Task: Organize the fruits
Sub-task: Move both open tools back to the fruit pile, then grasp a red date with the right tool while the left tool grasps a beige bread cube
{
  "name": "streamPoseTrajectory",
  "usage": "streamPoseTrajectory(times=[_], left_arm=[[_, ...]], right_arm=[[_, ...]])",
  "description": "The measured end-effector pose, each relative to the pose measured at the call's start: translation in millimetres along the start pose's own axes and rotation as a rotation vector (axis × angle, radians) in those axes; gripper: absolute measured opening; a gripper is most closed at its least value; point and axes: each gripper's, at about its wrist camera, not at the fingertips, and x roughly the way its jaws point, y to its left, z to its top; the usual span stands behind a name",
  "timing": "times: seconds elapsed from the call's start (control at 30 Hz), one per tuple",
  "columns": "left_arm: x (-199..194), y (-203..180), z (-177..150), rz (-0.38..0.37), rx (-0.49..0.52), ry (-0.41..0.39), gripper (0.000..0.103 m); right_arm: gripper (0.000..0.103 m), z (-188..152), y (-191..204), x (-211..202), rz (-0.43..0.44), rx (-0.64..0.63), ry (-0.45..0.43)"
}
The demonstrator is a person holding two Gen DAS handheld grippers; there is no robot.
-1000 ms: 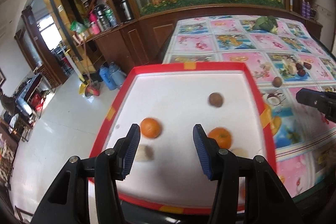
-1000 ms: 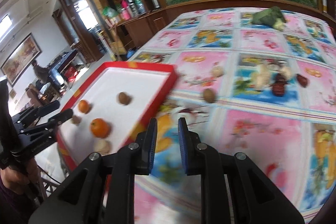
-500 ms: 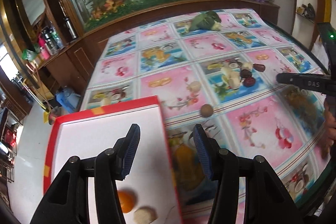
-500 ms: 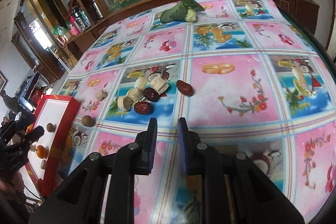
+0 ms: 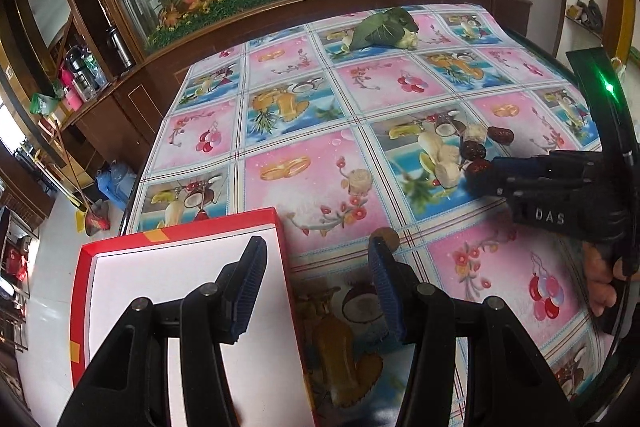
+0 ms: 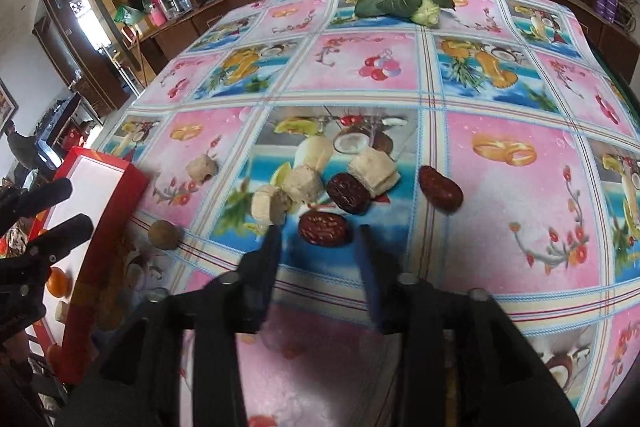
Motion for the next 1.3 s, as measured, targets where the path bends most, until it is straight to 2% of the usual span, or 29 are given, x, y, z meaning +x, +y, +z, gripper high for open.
streamPoseTrajectory(times=[0.1,0.23,0.33,0.5,0.63,0.93,1.2,1.23,1.3], left_arm=[[4,-1,1,-0.004,-0.002,0.005,0.053],[8,-2,3,-0.008,-0.008,0.011,0.053],[10,-3,7,-0.009,-0.02,0.015,0.053],[16,-18,20,-0.024,-0.013,0.013,0.053],[27,-36,31,-0.058,0.006,0.004,0.056],[52,-61,41,-0.156,-0.029,0.047,0.057],[71,-73,45,-0.159,-0.047,0.079,0.058],[73,-74,45,-0.162,-0.049,0.085,0.057],[78,-74,44,-0.167,-0.054,0.096,0.043]], right_arm=[[0.048,2,5,3,-0.042,-0.027,-0.023],[0.046,3,7,5,-0.055,-0.054,-0.035],[0.029,3,3,4,-0.082,-0.062,-0.041],[0.029,5,-13,-3,-0.045,-0.017,-0.034],[0.029,10,-30,-21,-0.016,0.049,-0.072],[0.029,15,-46,-40,-0.042,0.128,-0.117],[0.029,15,-48,-41,-0.028,0.147,-0.121],[0.029,15,-49,-40,-0.028,0.15,-0.119],[0.029,15,-49,-39,-0.027,0.15,-0.114]])
